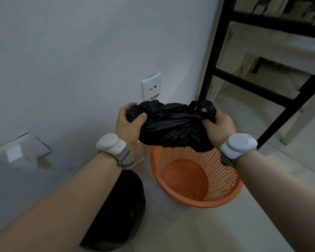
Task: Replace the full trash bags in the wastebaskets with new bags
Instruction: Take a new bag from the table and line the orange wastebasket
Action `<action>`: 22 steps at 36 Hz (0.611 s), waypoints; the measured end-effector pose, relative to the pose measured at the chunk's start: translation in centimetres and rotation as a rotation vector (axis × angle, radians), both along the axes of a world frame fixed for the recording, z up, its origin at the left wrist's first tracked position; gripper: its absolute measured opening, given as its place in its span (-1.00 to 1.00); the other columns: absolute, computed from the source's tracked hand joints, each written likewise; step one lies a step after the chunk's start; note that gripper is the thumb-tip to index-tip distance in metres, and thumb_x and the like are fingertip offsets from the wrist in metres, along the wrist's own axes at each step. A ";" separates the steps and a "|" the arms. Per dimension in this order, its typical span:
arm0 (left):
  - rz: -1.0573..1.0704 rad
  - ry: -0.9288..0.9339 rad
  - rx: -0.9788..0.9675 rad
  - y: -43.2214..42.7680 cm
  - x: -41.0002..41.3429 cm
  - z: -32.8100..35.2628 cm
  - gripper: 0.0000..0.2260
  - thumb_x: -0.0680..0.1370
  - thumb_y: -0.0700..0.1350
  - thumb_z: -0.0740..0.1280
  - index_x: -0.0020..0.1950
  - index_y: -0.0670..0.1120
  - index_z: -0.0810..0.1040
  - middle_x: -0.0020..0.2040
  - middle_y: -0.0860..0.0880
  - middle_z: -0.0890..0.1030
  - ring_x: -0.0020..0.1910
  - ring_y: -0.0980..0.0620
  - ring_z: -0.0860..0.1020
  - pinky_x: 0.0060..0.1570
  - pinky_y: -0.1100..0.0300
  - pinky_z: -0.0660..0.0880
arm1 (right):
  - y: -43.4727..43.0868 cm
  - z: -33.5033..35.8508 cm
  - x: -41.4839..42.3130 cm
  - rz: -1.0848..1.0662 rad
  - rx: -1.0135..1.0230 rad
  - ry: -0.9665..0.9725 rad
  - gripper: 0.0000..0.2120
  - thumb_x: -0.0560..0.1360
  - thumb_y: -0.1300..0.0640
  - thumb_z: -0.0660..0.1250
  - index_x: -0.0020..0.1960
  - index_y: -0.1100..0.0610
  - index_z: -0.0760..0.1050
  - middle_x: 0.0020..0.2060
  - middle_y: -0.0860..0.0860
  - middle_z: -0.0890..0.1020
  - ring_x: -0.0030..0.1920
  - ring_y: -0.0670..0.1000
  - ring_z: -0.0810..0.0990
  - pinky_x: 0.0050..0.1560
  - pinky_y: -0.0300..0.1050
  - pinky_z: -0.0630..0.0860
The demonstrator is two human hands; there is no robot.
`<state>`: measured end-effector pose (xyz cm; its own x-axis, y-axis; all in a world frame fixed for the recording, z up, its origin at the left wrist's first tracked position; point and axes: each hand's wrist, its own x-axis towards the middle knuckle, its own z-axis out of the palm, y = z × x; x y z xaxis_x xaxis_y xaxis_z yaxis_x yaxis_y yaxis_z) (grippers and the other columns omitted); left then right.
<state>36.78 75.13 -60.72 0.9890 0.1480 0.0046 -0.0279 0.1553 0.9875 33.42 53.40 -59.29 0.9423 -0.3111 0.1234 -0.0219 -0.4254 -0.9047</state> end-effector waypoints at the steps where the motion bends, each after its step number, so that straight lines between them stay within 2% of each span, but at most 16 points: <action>1: -0.010 -0.022 0.058 0.0 -0.1 0.1 -0.63 0.24 0.00 0.46 0.01 0.09 0.50 0.03 0.00 0.56 0.05 -0.04 0.57 0.08 0.04 0.54 | 0.1 0.1 0.1 -0.030 0.033 -0.004 -0.87 0.52 0.29 0.24 -0.07 0.11 0.52 -0.28 -0.04 0.55 -0.22 -0.06 0.51 -0.38 -0.44 0.39; 3: -0.013 -0.058 0.160 0.0 -0.2 0.1 -0.69 0.33 -0.08 0.43 0.05 0.03 0.50 -0.03 0.07 0.57 -0.03 0.08 0.56 0.05 0.14 0.52 | 0.1 0.0 0.2 -0.077 0.067 -0.015 -0.88 0.51 0.27 0.23 -0.09 0.08 0.49 -0.27 -0.02 0.55 -0.15 0.02 0.54 -0.25 -0.24 0.41; 5: 0.005 -0.086 0.235 -0.2 -0.3 0.0 -0.75 0.43 -0.17 0.42 0.07 -0.02 0.49 -0.06 0.10 0.56 -0.07 0.13 0.55 0.05 0.15 0.51 | 0.2 0.0 -0.1 -0.035 0.000 -0.055 -0.86 0.51 0.18 0.27 0.06 0.07 0.47 -0.09 0.00 0.56 0.02 0.04 0.54 -0.03 -0.18 0.41; 8: 0.008 -0.044 0.189 -1.0 -0.6 0.4 -0.80 0.48 -0.20 0.39 0.06 -0.03 0.49 -0.07 0.07 0.57 -0.07 0.10 0.55 0.09 0.11 0.52 | 0.6 0.2 -0.9 0.197 -0.171 -0.150 -0.37 0.41 -0.09 0.36 0.41 0.01 0.25 0.26 -0.01 0.37 0.29 -0.08 0.34 0.30 -0.23 0.27; 10: -0.026 0.040 0.092 -1.7 -0.8 0.6 -0.80 0.47 -0.18 0.40 0.06 -0.04 0.49 -0.03 0.00 0.59 -0.04 0.04 0.57 0.12 0.06 0.52 | 1.0 0.1 -1.0 0.351 -0.305 -0.173 -0.19 0.34 -0.15 0.41 0.47 0.00 0.15 0.34 0.01 0.30 0.36 -0.10 0.25 0.38 -0.25 0.18; 12: -0.116 0.165 -0.030 -2.2 -0.9 1.0 -0.67 0.43 -0.07 0.44 0.15 -0.10 0.49 0.10 -0.12 0.59 0.09 -0.08 0.58 0.17 -0.04 0.51 | 1.3 -0.3 -0.8 0.442 -0.399 -0.167 -0.29 0.36 -0.08 0.45 0.43 0.04 0.27 0.28 0.02 0.39 0.30 -0.07 0.35 0.36 -0.21 0.26; 14: -0.269 0.245 -0.131 -2.5 -1.2 1.6 -0.47 0.42 0.08 0.40 0.27 -0.18 0.44 0.21 -0.18 0.55 0.19 -0.12 0.54 0.20 -0.04 0.48 | 1.5 -0.8 -0.7 0.427 -0.397 -0.163 -0.60 0.44 0.04 0.42 0.24 0.13 0.50 0.08 -0.02 0.53 0.15 -0.02 0.50 0.23 -0.18 0.38; 17: -0.400 0.323 -0.285 -2.6 -1.7 2.3 -0.51 0.58 0.16 0.12 0.36 -0.14 0.39 0.27 -0.14 0.52 0.25 -0.07 0.50 0.17 0.09 0.47 | 1.4 -1.3 -0.5 0.343 -0.250 -0.136 -0.92 0.49 0.15 0.36 -0.04 0.11 0.60 -0.17 -0.06 0.62 -0.12 -0.14 0.58 -0.03 -0.26 0.44; 18: -0.418 0.317 -0.310 -2.4 -1.6 2.2 -0.53 0.59 0.16 0.10 0.39 -0.09 0.38 0.29 -0.13 0.50 0.25 -0.06 0.49 0.17 0.08 0.47 | 1.3 -1.2 -0.5 0.319 -0.161 -0.122 -0.93 0.50 0.17 0.35 -0.11 0.06 0.59 -0.24 -0.08 0.63 -0.22 -0.21 0.56 -0.11 -0.30 0.45; 20: -0.451 0.224 -0.248 -2.1 -1.4 1.5 -0.46 0.51 0.20 0.25 0.42 -0.03 0.33 0.34 -0.10 0.46 0.29 -0.04 0.47 0.25 0.03 0.45 | 1.1 -1.2 -0.5 0.306 -0.005 -0.065 -0.82 0.52 0.17 0.32 -0.22 -0.04 0.56 -0.35 -0.17 0.61 -0.33 -0.29 0.53 -0.19 -0.34 0.45; 22: -0.475 0.148 -0.105 -1.9 -1.7 1.0 -0.19 0.29 0.21 0.49 0.45 -0.02 0.26 0.36 -0.05 0.44 0.31 0.02 0.46 0.28 0.08 0.43 | 1.1 -1.1 -0.6 0.353 0.090 0.016 -0.78 0.55 0.15 0.29 -0.25 -0.03 0.57 -0.40 -0.18 0.62 -0.33 -0.24 0.54 -0.20 -0.28 0.47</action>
